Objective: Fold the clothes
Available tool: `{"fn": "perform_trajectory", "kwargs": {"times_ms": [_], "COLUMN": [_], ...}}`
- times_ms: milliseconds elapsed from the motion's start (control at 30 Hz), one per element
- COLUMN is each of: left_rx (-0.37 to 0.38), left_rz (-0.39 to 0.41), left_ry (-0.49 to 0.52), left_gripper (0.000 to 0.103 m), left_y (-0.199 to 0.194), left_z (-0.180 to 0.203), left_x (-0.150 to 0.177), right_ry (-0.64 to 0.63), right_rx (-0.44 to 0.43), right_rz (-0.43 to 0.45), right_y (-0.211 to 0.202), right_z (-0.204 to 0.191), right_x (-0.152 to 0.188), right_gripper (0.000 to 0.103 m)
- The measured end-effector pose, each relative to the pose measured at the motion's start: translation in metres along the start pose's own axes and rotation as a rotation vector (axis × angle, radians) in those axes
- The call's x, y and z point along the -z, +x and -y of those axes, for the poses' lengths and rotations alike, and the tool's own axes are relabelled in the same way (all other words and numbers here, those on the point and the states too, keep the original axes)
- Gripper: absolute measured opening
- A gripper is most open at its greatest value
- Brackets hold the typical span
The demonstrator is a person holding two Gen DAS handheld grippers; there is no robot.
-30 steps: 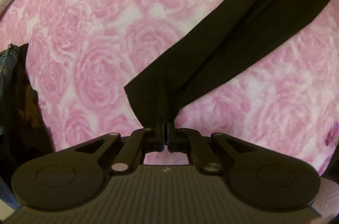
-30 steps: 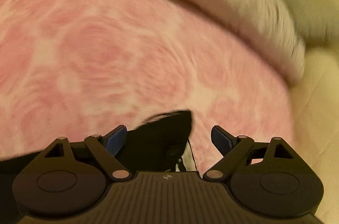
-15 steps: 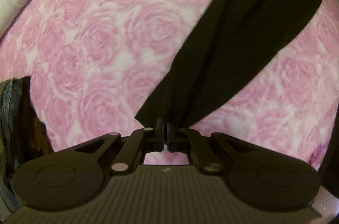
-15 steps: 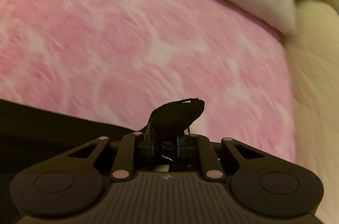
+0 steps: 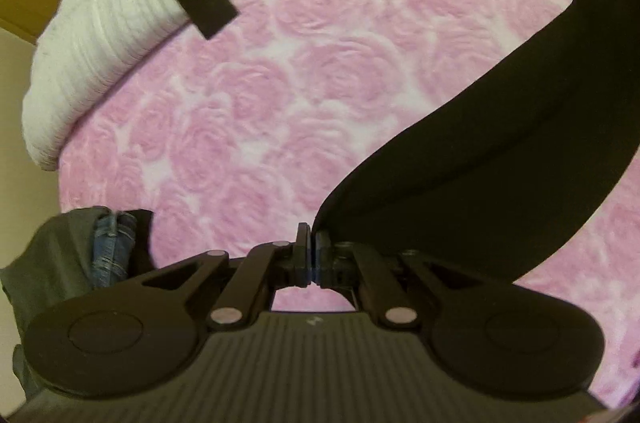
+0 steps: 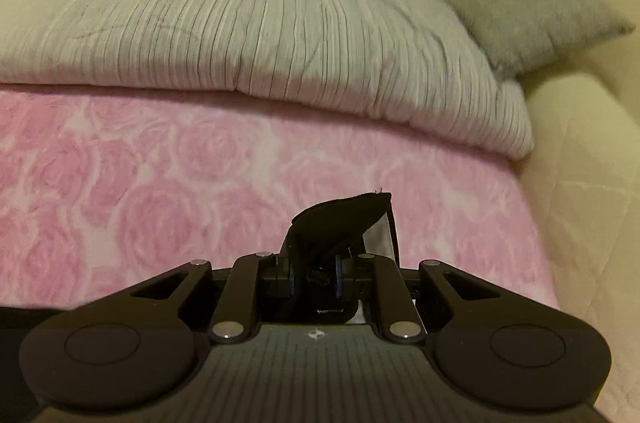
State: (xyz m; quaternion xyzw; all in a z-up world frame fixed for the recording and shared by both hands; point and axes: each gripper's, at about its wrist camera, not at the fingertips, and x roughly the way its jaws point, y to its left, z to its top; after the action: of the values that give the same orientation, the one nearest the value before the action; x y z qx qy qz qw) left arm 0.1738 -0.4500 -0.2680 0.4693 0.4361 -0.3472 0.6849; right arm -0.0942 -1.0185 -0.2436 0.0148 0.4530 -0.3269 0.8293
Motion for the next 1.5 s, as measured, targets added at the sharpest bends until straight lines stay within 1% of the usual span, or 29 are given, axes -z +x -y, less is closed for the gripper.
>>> {"fn": "perform_trajectory", "kwargs": {"times_ms": [33,67,133,167,233,300,367,400,433,500,533,567,633,700,800,833,867,900,933,1000,1067,1100,1133,1200,1267,1333,1400,1467,1500], "left_rx": [-0.01,-0.007,0.005,0.011,0.023,0.033,0.034,0.033,0.033,0.046,0.06,0.083,0.153,0.216,0.321,0.352,0.383,0.392,0.395,0.401,0.412,0.413,0.413,0.41,0.375,0.371,0.348,0.321,0.307], "left_rz": [0.01,-0.001,-0.035,-0.052,-0.067,-0.059,-0.054,-0.05,-0.046,-0.03,-0.026,-0.017,0.006,0.025,0.042,0.04,0.037,0.051,0.07,0.097,0.105,0.097,0.082,0.05,0.011,0.031,0.062,0.103,0.126], "left_ry": [-0.005,-0.02,-0.053,-0.07,-0.099,-0.124,-0.155,-0.176,-0.2,-0.284,-0.329,-0.369,-0.461,-0.527,-0.621,-0.647,-0.673,-0.682,-0.686,-0.701,-0.727,-0.742,-0.742,-0.739,-0.734,-0.746,-0.736,-0.699,-0.649], "left_gripper": [0.0,0.001,0.001,0.006,0.011,0.018,0.035,0.039,0.044,0.047,0.051,0.051,0.051,0.051,0.05,0.041,0.02,0.016,0.004,0.004,0.005,0.004,0.0,0.0,0.0,0.0,0.004,0.007,0.01], "left_y": [0.0,0.01,0.033,0.045,0.061,0.062,0.057,0.054,0.051,0.045,0.045,0.047,0.054,0.067,0.092,0.099,0.106,0.102,0.095,0.078,0.056,0.048,0.044,0.039,0.04,0.035,0.028,0.019,0.016], "left_z": [-0.005,-0.005,-0.002,0.0,0.003,0.006,0.005,0.002,-0.001,-0.013,-0.018,-0.022,-0.026,-0.026,-0.02,-0.017,-0.014,-0.011,-0.008,-0.005,0.0,0.005,0.01,0.018,0.021,0.018,0.015,0.017,0.023], "left_x": [-0.003,-0.002,0.002,0.004,0.01,0.02,0.033,0.041,0.048,0.067,0.076,0.084,0.099,0.107,0.112,0.113,0.115,0.119,0.125,0.139,0.165,0.176,0.186,0.203,0.214,0.219,0.214,0.201,0.191], "right_ry": [-0.004,0.005,0.009,-0.003,-0.028,-0.052,-0.087,-0.104,-0.103,-0.097,-0.098,-0.102,-0.122,-0.155,-0.208,-0.223,-0.234,-0.242,-0.248,-0.247,-0.225,-0.215,-0.206,-0.18,-0.145,-0.116,-0.105,-0.106,-0.103], "right_rx": [0.019,0.04,0.081,0.099,0.136,0.173,0.16,0.152,0.129,0.062,0.018,-0.025,-0.116,-0.196,-0.284,-0.304,-0.311,-0.312,-0.308,-0.287,-0.268,-0.259,-0.248,-0.24,-0.237,-0.239,-0.235,-0.224,-0.213], "right_rz": [-0.002,-0.027,-0.064,-0.068,-0.077,-0.086,-0.047,-0.026,-0.009,0.006,0.008,0.009,0.011,-0.004,-0.03,-0.041,-0.049,-0.057,-0.066,-0.085,-0.093,-0.097,-0.105,-0.128,-0.154,-0.167,-0.167,-0.17,-0.169], "right_y": [0.006,0.014,0.022,0.019,0.013,0.008,-0.014,-0.025,-0.038,-0.054,-0.063,-0.073,-0.093,-0.108,-0.127,-0.131,-0.135,-0.139,-0.144,-0.154,-0.167,-0.172,-0.176,-0.181,-0.188,-0.197,-0.204,-0.209,-0.21], "right_z": [-0.004,-0.005,-0.01,-0.016,-0.026,-0.036,-0.054,-0.063,-0.074,-0.098,-0.113,-0.129,-0.166,-0.204,-0.255,-0.268,-0.28,-0.288,-0.297,-0.307,-0.305,-0.304,-0.305,-0.308,-0.312,-0.31,-0.306,-0.301,-0.295], "right_x": [0.0,0.005,0.017,0.023,0.034,0.045,0.052,0.056,0.06,0.066,0.071,0.077,0.092,0.107,0.129,0.135,0.141,0.147,0.151,0.158,0.166,0.169,0.174,0.183,0.193,0.2,0.206,0.212,0.215], "right_gripper": [0.015,0.02,0.045,0.057,0.058,0.063,0.069,0.07,0.07,0.071,0.071,0.072,0.076,0.077,0.08,0.08,0.08,0.08,0.08,0.08,0.081,0.081,0.082,0.083,0.084,0.086,0.088,0.088,0.088]}}
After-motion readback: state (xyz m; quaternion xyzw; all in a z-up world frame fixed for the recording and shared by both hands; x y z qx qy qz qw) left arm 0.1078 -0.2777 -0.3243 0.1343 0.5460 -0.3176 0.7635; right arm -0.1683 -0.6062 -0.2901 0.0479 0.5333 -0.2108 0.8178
